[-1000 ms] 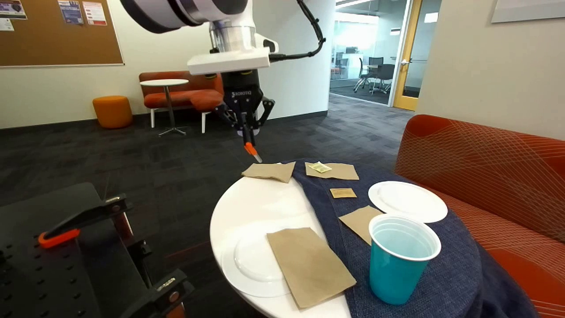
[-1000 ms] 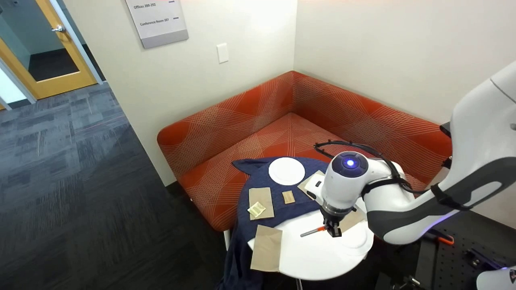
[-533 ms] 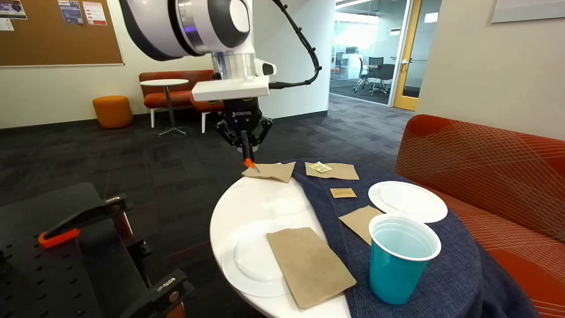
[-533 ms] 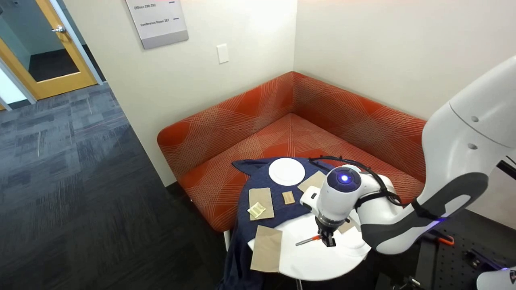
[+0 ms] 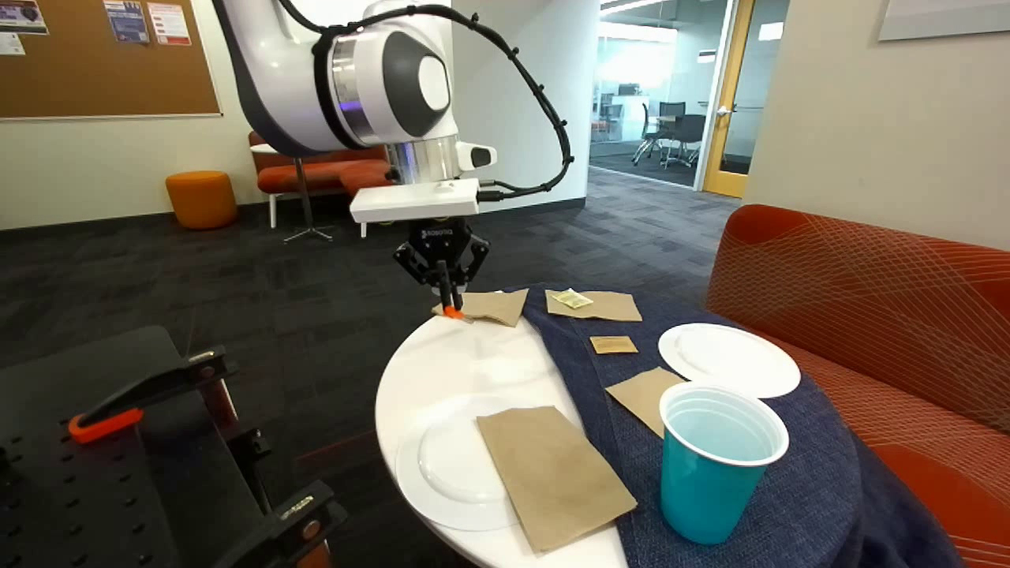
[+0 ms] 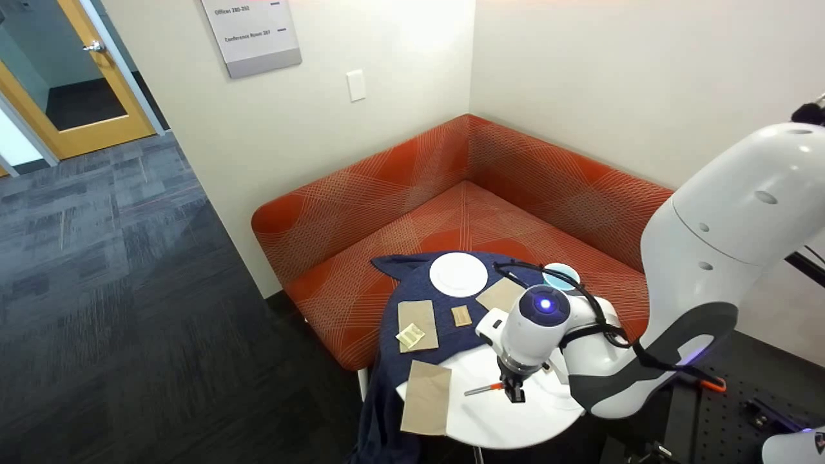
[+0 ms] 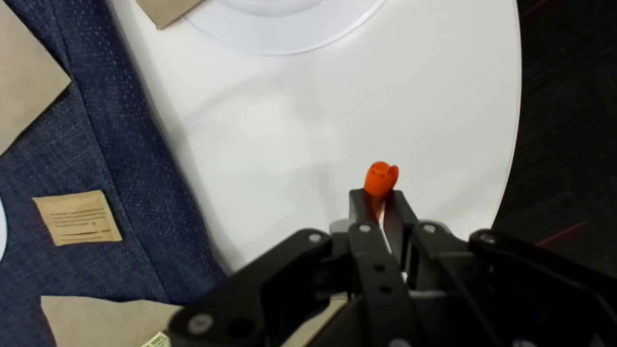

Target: Remove the marker from the cup and place it on the table and move the cup to the left

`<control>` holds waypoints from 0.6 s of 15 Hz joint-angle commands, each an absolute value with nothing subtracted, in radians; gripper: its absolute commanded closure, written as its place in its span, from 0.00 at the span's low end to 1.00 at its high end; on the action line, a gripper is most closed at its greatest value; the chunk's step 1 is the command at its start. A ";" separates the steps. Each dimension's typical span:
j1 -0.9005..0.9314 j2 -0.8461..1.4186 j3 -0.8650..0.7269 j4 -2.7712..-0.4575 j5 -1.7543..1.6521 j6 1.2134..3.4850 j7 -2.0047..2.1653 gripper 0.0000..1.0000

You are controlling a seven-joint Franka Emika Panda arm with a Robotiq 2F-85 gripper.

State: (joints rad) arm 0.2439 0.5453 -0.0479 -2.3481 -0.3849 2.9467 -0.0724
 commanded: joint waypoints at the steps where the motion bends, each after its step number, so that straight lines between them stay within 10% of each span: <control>1: 0.273 0.583 -0.081 -2.344 -0.382 2.979 -0.053 0.97; 9: 0.301 0.599 -0.112 -2.353 -0.377 2.950 -0.039 0.24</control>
